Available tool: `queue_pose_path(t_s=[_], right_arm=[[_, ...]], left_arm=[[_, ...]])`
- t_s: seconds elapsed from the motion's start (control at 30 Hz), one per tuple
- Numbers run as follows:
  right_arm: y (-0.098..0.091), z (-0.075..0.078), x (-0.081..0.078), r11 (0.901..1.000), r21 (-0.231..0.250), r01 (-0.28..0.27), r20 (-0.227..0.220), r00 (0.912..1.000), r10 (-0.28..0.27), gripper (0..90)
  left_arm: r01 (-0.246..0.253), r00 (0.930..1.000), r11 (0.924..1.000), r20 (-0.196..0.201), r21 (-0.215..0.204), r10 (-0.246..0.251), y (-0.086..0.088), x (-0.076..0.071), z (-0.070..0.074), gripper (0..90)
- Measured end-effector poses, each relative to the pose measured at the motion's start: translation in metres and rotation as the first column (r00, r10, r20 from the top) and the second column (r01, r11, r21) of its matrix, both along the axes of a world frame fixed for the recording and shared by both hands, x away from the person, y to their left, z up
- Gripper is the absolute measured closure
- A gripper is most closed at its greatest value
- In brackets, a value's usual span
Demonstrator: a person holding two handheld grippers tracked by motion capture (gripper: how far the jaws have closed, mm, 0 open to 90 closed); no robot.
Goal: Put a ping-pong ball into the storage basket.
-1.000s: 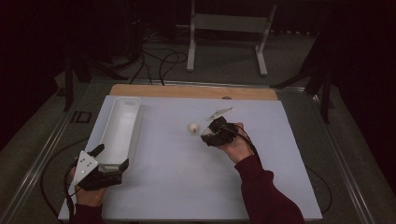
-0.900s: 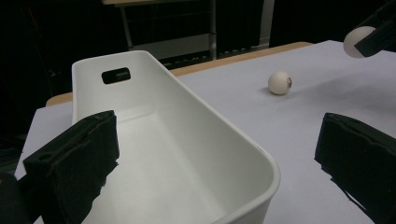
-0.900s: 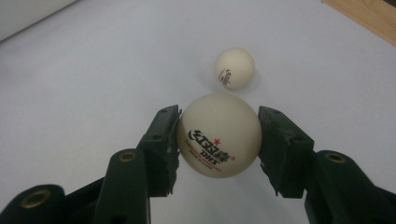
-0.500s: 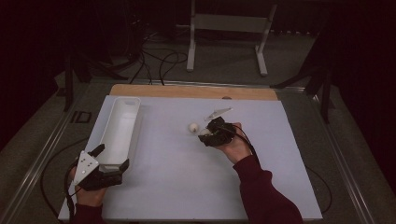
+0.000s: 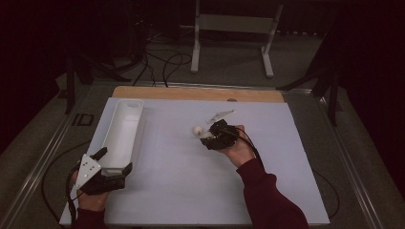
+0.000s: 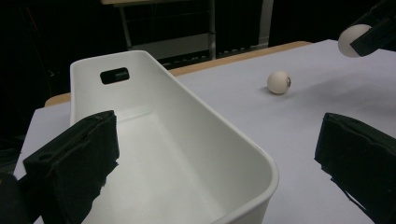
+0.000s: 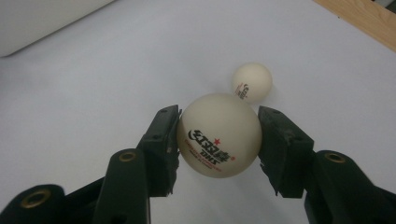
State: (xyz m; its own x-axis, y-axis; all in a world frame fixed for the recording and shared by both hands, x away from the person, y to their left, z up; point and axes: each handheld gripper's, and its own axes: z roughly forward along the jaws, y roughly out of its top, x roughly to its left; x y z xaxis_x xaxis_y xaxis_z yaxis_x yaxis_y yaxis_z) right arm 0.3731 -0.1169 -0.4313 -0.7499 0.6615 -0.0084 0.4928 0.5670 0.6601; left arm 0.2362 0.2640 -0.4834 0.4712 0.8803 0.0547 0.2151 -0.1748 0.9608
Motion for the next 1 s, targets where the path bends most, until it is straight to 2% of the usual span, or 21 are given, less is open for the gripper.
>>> queue_pose_path(t_s=[1.0], right_arm=[[0.0102,0.0088,0.0005,0.9988,0.042,-0.028,0.014,0.9995,0.027,50.0]], left_arm=[[0.0,1.0,1.0,0.001,0.0,0.0,0.0002,-0.0001,0.0,0.5]])
